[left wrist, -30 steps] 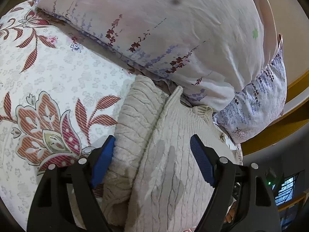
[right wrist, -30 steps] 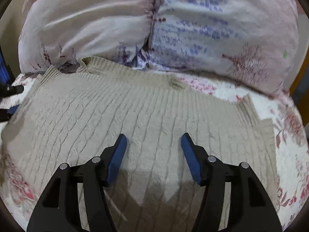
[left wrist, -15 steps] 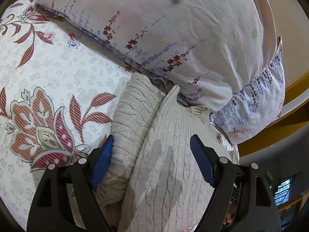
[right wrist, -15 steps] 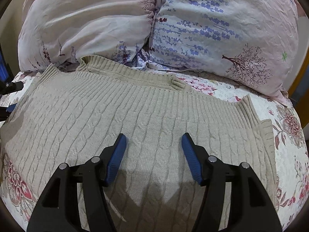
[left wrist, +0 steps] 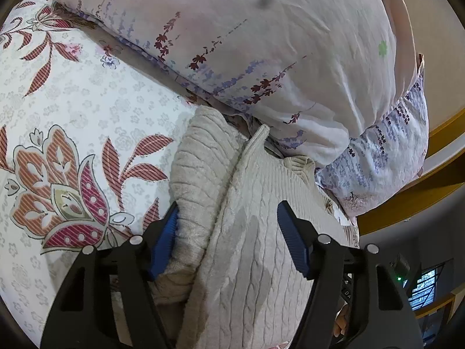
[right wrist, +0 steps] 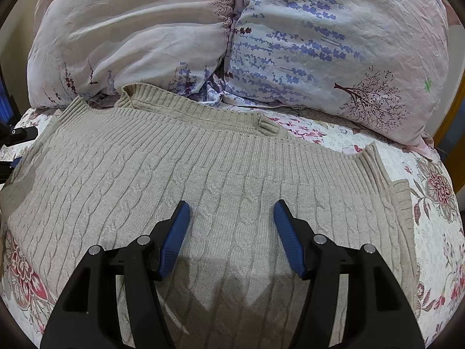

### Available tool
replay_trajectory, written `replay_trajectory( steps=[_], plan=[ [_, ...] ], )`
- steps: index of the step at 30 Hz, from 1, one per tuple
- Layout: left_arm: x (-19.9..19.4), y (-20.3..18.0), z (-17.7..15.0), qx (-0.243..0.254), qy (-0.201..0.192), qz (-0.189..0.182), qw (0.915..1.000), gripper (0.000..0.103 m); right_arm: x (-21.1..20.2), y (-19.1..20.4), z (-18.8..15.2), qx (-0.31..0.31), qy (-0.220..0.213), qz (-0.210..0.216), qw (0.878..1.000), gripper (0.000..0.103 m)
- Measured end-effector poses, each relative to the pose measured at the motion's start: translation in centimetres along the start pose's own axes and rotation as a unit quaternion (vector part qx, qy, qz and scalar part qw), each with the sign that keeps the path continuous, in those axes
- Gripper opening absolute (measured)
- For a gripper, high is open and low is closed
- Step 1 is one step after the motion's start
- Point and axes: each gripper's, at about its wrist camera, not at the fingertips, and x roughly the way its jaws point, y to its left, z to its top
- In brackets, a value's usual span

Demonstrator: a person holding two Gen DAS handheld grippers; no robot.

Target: Fold small clothes

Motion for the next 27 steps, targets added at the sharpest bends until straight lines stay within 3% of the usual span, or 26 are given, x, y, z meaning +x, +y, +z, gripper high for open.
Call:
replay_trajectory(
  steps=[13,17,22,27],
  plan=[
    [0.15,-0.45,-0.44,0.017,0.008,0.032,0.9993,0.051,0.01,-0.04,0.0,0.0,0.0,0.001,1.0,0.062],
    [0.4,-0.54,-0.54,0.012,0.014,0.031,0.9993,0.041,0.01,-0.05,0.0,0.0,0.0,0.002,1.0,0.062],
    [0.43,0.08,-0.37,-0.015,0.021,0.009,0.9996,0.026,0.01,-0.04,0.01,0.001,0.0,0.002,1.0,0.062],
    [-0.44,-0.86,-0.23,-0.013,0.008,-0.023,0.9996,0.022,0.0,-0.03,0.01,0.001,0.0,0.003,1.0,0.062]
  ],
)
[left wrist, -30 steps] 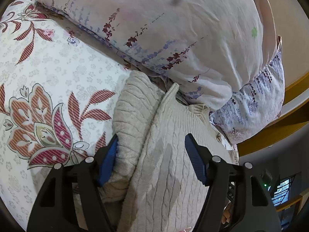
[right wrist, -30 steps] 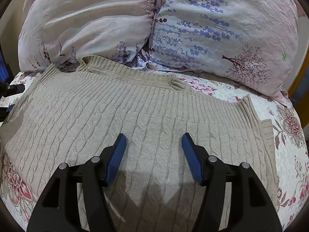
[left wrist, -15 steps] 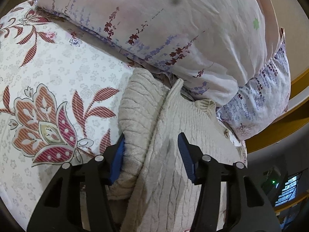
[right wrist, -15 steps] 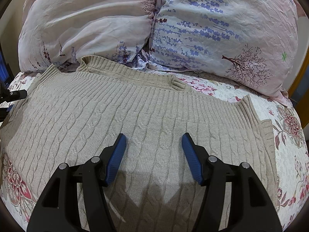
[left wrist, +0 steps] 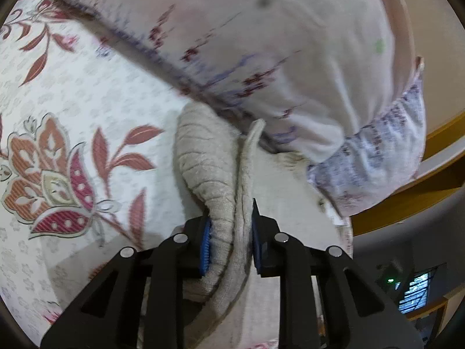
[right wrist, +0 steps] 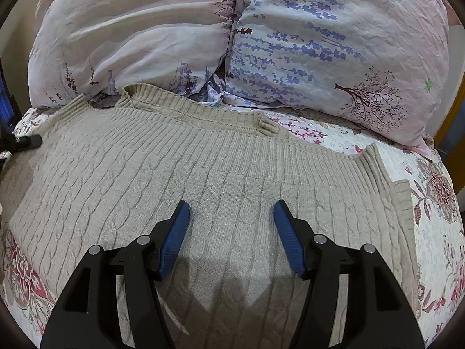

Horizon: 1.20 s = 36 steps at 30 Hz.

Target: Fold small clothes

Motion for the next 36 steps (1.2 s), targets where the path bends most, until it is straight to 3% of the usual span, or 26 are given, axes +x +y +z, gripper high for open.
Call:
replay_trajectory(
  steps=[7,13,16,19,26,30,32,33,34,35,36],
  plan=[
    [-1.4,-4.2,0.1,0.026,-0.019,-0.066,0.9973,0.02,0.0,0.1,0.1,-0.001,-0.001,0.001,1.0,0.062],
    [-1.3,-9.0,-0.1,0.037,-0.024,-0.133,0.9901,0.019,-0.1,-0.1,0.4,0.002,0.005,0.006,1.0,0.062],
    [-0.3,-11.9,-0.5,0.046,-0.015,-0.162,0.9857,0.018,-1.2,-1.8,0.9,0.033,0.008,0.035,0.999,0.063],
    [1.1,-14.8,-1.6,0.065,-0.002,-0.177,0.9821,0.018,-3.2,-5.0,0.9,0.073,-0.014,0.029,0.997,0.063],
    [7.0,-19.4,-5.8,0.095,0.055,-0.185,0.9767,0.018,-5.3,-12.8,-1.7,0.165,-0.026,0.002,0.986,0.063],
    [12.1,-20.5,-9.5,0.098,0.121,-0.167,0.9736,0.019,-5.2,-16.0,-4.0,0.222,-0.023,0.01,0.975,0.063],
    [13.9,-20.9,-10.6,0.089,0.152,-0.182,0.9674,0.013,-5.5,-16.7,-4.3,0.233,-0.025,0.015,0.972,0.063],
    [14.7,-21.3,-11.2,0.083,0.175,-0.2,0.9604,0.013,-5.7,-17.0,-4.5,0.237,-0.027,0.017,0.971,0.063],
    [14.9,-21.5,-11.5,0.081,0.187,-0.207,0.9568,0.018,-6.0,-17.3,-4.5,0.242,-0.03,0.023,0.969,0.063],
    [14.8,-21.9,-11.7,0.083,0.192,-0.212,0.9547,0.032,-6.2,-17.6,-4.5,0.247,-0.032,0.031,0.968,0.063],
    [14.2,-22.2,-11.8,0.095,0.188,-0.22,0.9526,0.038,-6.4,-17.7,-4.5,0.251,-0.035,0.038,0.967,0.063]
  ],
)
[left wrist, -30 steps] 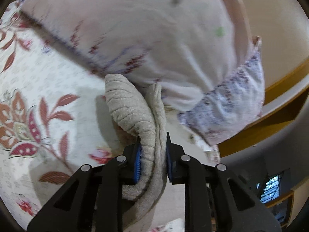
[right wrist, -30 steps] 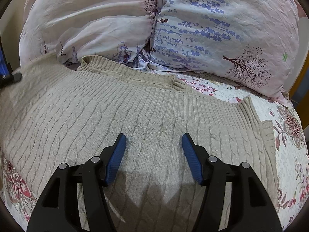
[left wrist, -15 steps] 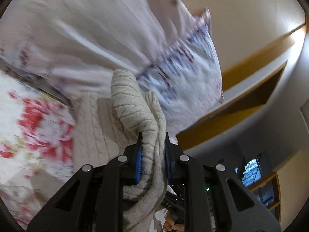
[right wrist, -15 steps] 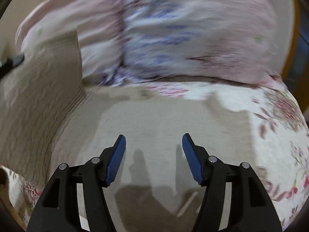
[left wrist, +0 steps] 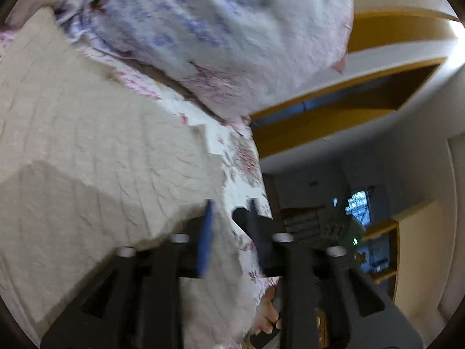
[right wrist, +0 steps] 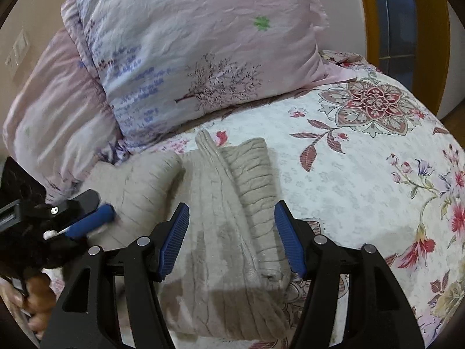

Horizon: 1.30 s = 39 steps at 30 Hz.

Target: Fold small clothes

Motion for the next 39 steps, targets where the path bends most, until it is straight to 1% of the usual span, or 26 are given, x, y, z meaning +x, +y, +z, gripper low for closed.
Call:
replay_trajectory(
  steps=[1,2,3,4,5,6,7,8,9,10,11,13,15,16,19,21,22,23,25,30,31,32,34,35,36,39],
  plan=[
    [-0.6,-0.6,0.0,0.015,-0.009,0.002,0.9998,0.049,-0.2,-0.2,0.2,0.008,0.0,0.017,1.0,0.063],
    [-1.6,-1.1,-0.1,0.032,-0.022,0.007,0.9992,0.058,-0.5,-0.4,0.1,0.015,0.001,0.032,0.999,0.063],
    [-3.1,-1.6,-0.1,0.048,-0.041,0.016,0.9979,0.062,-0.5,-0.5,0.3,0.027,0.007,0.059,0.998,0.063],
    [-4.3,-1.8,0.0,0.058,-0.058,0.029,0.9962,0.069,-0.5,-0.6,0.3,0.038,0.015,0.084,0.996,0.063],
    [-5.8,-1.8,0.0,0.065,-0.076,0.045,0.994,0.073,-0.2,-0.7,0.4,0.048,0.024,0.107,0.993,0.063],
    [-7.5,-1.7,0.1,0.07,-0.097,0.074,0.99,0.074,0.0,-0.6,0.4,0.057,0.035,0.128,0.99,0.063],
    [-8.3,-1.6,0.6,0.072,-0.11,0.097,0.9866,0.075,0.8,-0.4,0.4,0.071,0.059,0.162,0.982,0.063],
    [-9.3,-1.2,0.6,0.073,-0.12,0.12,0.9828,0.076,1.3,-0.3,0.4,0.079,0.07,0.178,0.978,0.063],
    [-10.3,-0.7,0.8,0.07,-0.128,0.15,0.9779,0.077,1.9,0.0,0.2,0.086,0.085,0.194,0.973,0.063],
    [-10.7,-0.2,0.8,0.067,-0.131,0.169,0.9747,0.077,2.7,0.5,0.1,0.094,0.107,0.21,0.967,0.063],
    [-11.3,0.6,0.7,0.059,-0.131,0.19,0.9711,0.077,3.3,0.8,0.0,0.099,0.121,0.217,0.964,0.063],
    [-11.9,2.0,0.5,0.049,-0.124,0.212,0.9681,0.077,4.5,1.6,-0.3,0.1,0.145,0.22,0.96,0.063],
    [-11.7,3.2,0.5,0.037,-0.113,0.236,0.9644,0.077,5.3,2.3,-0.5,0.098,0.162,0.221,0.957,0.063],
    [-11.6,3.5,0.1,0.034,-0.108,0.242,0.9636,0.077,5.6,2.5,-0.6,0.098,0.168,0.221,0.956,0.063],
    [-10.6,4.3,-0.2,0.03,-0.091,0.249,0.9638,0.077,6.1,2.8,-0.8,0.097,0.171,0.214,0.957,0.061],
    [-10.0,4.5,-0.3,0.029,-0.078,0.246,0.9657,0.077,6.1,2.9,-0.8,0.101,0.168,0.217,0.956,0.059],
    [-9.7,4.7,-0.4,0.027,-0.073,0.243,0.967,0.077,6.3,2.7,-0.7,0.105,0.166,0.221,0.955,0.055],
    [-9.4,4.9,-0.4,0.024,-0.068,0.239,0.9684,0.077,6.5,2.5,-0.6,0.111,0.164,0.227,0.954,0.05],
    [-8.7,5.2,-0.5,0.016,-0.056,0.229,0.9716,0.077,7.3,2.0,-0.5,0.128,0.168,0.239,0.948,0.047],
    [-8.0,5.8,-0.7,-0.002,-0.046,0.211,0.9764,0.077,8.6,2.4,-0.3,0.143,0.173,0.261,0.939,0.047],
    [-7.9,5.8,-0.6,-0.004,-0.046,0.209,0.9768,0.077,8.8,2.3,-0.3,0.144,0.174,0.262,0.938,0.04],
    [-8.0,5.8,-0.6,-0.005,-0.045,0.209,0.9769,0.077,8.8,2.4,-0.3,0.142,0.174,0.258,0.939,0.027],
    [-8.2,5.8,-0.6,-0.009,-0.045,0.206,0.9774,0.077,8.7,2.6,-0.4,0.132,0.168,0.256,0.943,0.02],
    [-8.3,5.7,-0.6,-0.01,-0.046,0.205,0.9777,0.077,8.4,2.7,-0.4,0.121,0.159,0.253,0.947,0.019],
    [-8.4,5.7,-0.6,-0.013,-0.048,0.203,0.978,0.077,7.7,3.1,-0.2,0.102,0.145,0.246,0.953,0.019],
    [-9.1,5.6,-0.6,-0.016,-0.053,0.198,0.9785,0.078,6.0,4.3,0.6,0.053,0.109,0.226,0.967,0.015]
  ],
)
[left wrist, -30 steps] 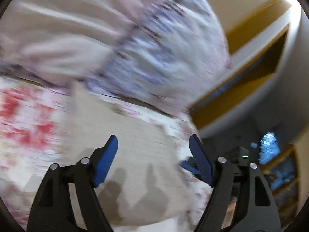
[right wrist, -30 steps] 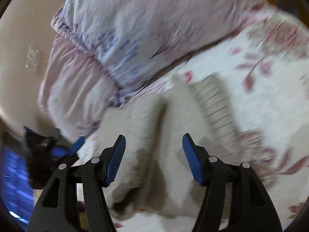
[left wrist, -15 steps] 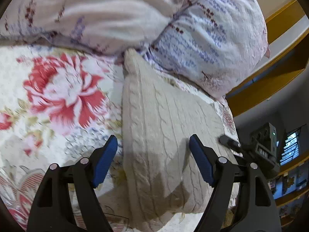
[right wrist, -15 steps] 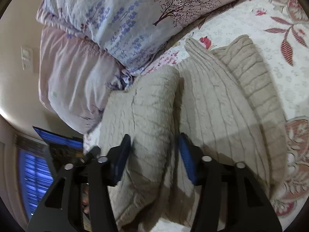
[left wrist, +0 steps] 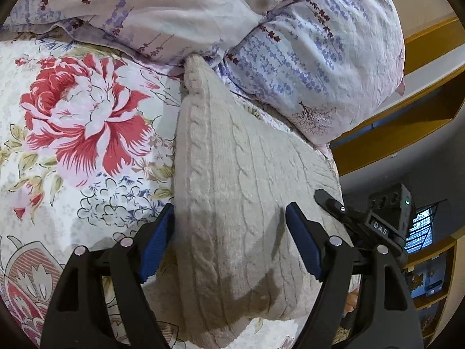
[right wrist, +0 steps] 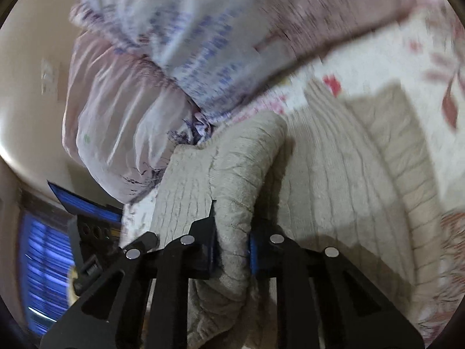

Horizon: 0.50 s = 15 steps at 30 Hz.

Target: Fold small clothes

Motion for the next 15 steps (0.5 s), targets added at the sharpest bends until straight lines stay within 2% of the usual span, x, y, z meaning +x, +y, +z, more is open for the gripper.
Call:
replay_trajectory(
  steps=[3,8,15],
  plan=[
    [-0.5,-0.1,0.0,0.005,-0.005,0.0,1.0,0.078,-1.6,1.7,0.5,-0.05,-0.035,-0.028,0.998,0.015],
    [-0.6,-0.8,-0.3,0.019,-0.004,-0.004,0.9998,0.078,-4.3,3.7,0.9,-0.131,-0.085,-0.108,0.982,0.015],
    [0.6,-2.5,-1.6,0.045,0.012,-0.011,0.9989,0.078,-5.8,2.7,0.4,-0.153,-0.11,-0.188,0.964,0.015]
  ],
)
